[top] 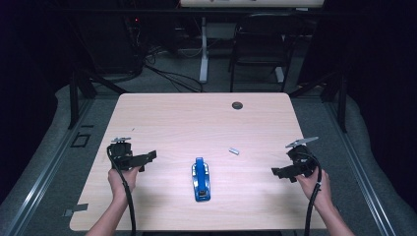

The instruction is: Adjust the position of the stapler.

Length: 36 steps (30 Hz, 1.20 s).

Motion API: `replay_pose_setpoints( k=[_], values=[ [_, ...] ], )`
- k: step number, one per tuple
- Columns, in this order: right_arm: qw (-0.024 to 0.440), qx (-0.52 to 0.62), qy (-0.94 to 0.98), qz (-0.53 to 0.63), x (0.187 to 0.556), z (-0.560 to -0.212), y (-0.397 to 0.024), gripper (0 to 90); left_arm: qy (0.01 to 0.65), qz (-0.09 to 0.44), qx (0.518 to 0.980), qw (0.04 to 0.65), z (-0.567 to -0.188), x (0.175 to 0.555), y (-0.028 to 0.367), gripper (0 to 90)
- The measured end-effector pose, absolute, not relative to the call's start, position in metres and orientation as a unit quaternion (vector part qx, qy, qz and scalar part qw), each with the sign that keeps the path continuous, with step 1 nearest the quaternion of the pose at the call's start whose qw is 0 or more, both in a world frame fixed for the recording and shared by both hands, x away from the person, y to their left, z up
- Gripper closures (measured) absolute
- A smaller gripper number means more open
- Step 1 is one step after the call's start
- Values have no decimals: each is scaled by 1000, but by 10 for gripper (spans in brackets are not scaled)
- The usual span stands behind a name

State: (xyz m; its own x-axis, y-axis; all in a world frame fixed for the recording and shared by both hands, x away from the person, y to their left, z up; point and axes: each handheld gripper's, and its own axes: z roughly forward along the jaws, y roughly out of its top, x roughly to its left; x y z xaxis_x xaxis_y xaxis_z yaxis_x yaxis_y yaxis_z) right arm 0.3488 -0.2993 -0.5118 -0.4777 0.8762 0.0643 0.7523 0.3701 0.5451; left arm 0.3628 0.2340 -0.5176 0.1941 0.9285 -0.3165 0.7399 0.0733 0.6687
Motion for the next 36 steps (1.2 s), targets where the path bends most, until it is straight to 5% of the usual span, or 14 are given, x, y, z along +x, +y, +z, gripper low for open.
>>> replay_pose_setpoints(
  k=[36],
  values=[
    [113, 494, 823, 256, 351, -515, -294, 52, 601, 115, 705, 358, -517, 358, 162, 0]
  ],
)
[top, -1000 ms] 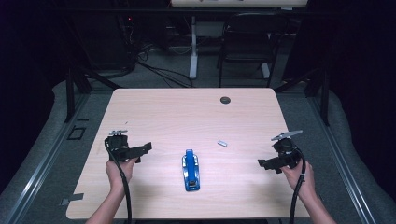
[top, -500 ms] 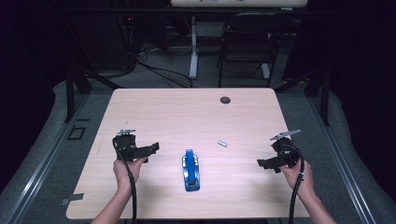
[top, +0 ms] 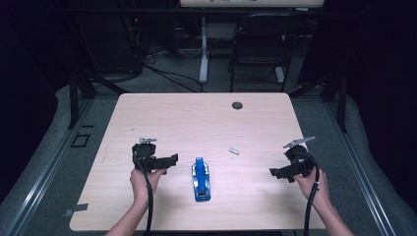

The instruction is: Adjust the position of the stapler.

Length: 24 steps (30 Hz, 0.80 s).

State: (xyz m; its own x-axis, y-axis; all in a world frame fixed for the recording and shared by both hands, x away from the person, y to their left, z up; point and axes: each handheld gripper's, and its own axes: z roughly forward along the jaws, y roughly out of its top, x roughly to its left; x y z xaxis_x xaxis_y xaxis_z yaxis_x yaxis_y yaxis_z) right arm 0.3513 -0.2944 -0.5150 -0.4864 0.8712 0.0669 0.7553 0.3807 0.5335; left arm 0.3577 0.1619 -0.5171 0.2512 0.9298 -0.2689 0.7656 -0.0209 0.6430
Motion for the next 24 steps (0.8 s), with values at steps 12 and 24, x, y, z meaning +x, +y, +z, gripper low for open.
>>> replay_pose_setpoints(
  k=[12, 24],
  values=[
    [105, 502, 822, 249, 354, -518, -300, 56, 558, 95, 749, 344, -528, 360, 115, 0],
    [103, 505, 823, 240, 351, -518, -301, 66, 509, 79, 793, 326, -543, 353, 74, 50]
  ],
)
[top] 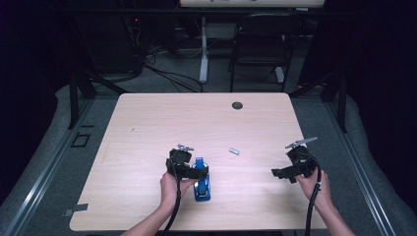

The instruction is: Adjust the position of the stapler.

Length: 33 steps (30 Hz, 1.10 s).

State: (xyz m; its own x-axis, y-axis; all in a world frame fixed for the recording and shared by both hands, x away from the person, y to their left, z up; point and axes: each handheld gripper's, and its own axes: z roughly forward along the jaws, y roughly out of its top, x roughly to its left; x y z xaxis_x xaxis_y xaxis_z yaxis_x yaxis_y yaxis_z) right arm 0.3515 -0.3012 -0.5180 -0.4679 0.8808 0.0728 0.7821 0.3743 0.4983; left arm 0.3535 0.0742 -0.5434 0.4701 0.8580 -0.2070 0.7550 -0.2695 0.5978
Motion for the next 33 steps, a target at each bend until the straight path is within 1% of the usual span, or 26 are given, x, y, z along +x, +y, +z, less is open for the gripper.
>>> replay_pose_setpoints(
  k=[3, 4, 6, 9, 12, 14, 15, 16, 26, 33],
  values=[
    [106, 504, 822, 243, 351, -518, -299, 67, 492, 89, 805, 320, -545, 351, 69, 161],
    [103, 501, 822, 249, 350, -518, -300, 67, 490, 89, 806, 320, -546, 350, 68, 174],
    [103, 504, 821, 247, 350, -517, -300, 69, 488, 89, 808, 317, -548, 349, 67, 238],
    [108, 504, 821, 245, 349, -517, -298, 70, 481, 83, 813, 317, -550, 348, 67, 264],
    [110, 500, 824, 243, 348, -516, -297, 72, 463, 96, 822, 316, -547, 345, 63, 345],
    [110, 502, 823, 243, 348, -516, -297, 73, 462, 95, 823, 316, -547, 345, 63, 374],
    [110, 502, 823, 243, 348, -516, -297, 73, 461, 91, 824, 317, -547, 345, 63, 374],
    [104, 504, 822, 244, 348, -516, -297, 75, 460, 90, 824, 318, -548, 344, 62, 393],
    [104, 500, 826, 239, 347, -516, -295, 81, 449, 94, 831, 313, -546, 346, 63, 395],
    [103, 501, 825, 240, 347, -516, -296, 82, 443, 83, 838, 309, -544, 349, 65, 404]
  ],
)
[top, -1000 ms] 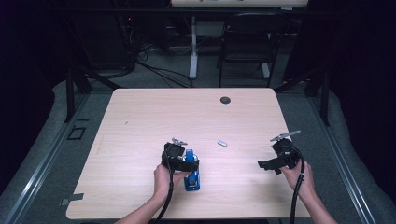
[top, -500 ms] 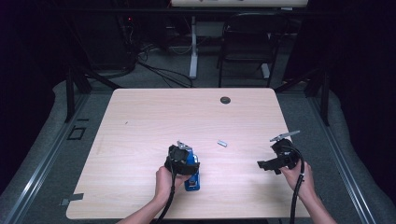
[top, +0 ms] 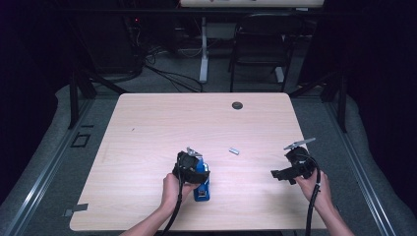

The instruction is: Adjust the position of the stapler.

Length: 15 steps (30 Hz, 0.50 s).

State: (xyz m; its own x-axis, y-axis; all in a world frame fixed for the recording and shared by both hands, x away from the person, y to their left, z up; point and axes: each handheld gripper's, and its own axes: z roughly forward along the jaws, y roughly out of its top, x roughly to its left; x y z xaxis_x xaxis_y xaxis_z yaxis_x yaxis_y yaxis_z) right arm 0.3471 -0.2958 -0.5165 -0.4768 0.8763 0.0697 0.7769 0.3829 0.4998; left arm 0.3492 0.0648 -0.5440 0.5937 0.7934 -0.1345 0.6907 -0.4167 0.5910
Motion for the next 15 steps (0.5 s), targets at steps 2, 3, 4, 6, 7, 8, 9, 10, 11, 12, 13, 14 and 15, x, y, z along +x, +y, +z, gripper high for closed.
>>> replay_pose_setpoints(
  k=[2, 3, 4, 6, 7, 8, 9, 10, 11, 12, 13, 14, 15],
  values=[
    [105, 499, 828, 235, 347, -516, -295, 82, 443, 78, 838, 309, -544, 350, 66, 408],
    [105, 499, 828, 236, 347, -516, -295, 82, 441, 76, 840, 308, -544, 351, 66, 408],
    [103, 498, 827, 239, 347, -517, -295, 83, 442, 75, 839, 309, -544, 351, 66, 410],
    [100, 500, 827, 236, 347, -517, -296, 83, 441, 75, 840, 307, -544, 352, 66, 411],
    [100, 500, 827, 236, 347, -517, -296, 83, 439, 71, 842, 306, -543, 353, 67, 414],
    [102, 499, 828, 234, 347, -517, -296, 83, 436, 71, 843, 305, -543, 353, 68, 415],
    [100, 500, 827, 238, 347, -517, -296, 83, 436, 69, 844, 306, -543, 353, 68, 418],
    [101, 499, 827, 239, 347, -517, -296, 83, 435, 67, 844, 306, -543, 354, 69, 420],
    [105, 498, 828, 234, 347, -516, -296, 84, 433, 65, 846, 305, -543, 354, 69, 423],
    [102, 500, 826, 237, 346, -516, -295, 84, 433, 64, 846, 304, -542, 355, 69, 426],
    [102, 499, 827, 239, 346, -517, -294, 84, 431, 63, 848, 303, -542, 355, 70, 429],
    [102, 497, 829, 237, 347, -517, -294, 85, 431, 63, 848, 303, -542, 355, 70, 431],
    [105, 496, 830, 234, 346, -517, -294, 85, 429, 59, 850, 302, -542, 356, 71, 434]
  ],
)
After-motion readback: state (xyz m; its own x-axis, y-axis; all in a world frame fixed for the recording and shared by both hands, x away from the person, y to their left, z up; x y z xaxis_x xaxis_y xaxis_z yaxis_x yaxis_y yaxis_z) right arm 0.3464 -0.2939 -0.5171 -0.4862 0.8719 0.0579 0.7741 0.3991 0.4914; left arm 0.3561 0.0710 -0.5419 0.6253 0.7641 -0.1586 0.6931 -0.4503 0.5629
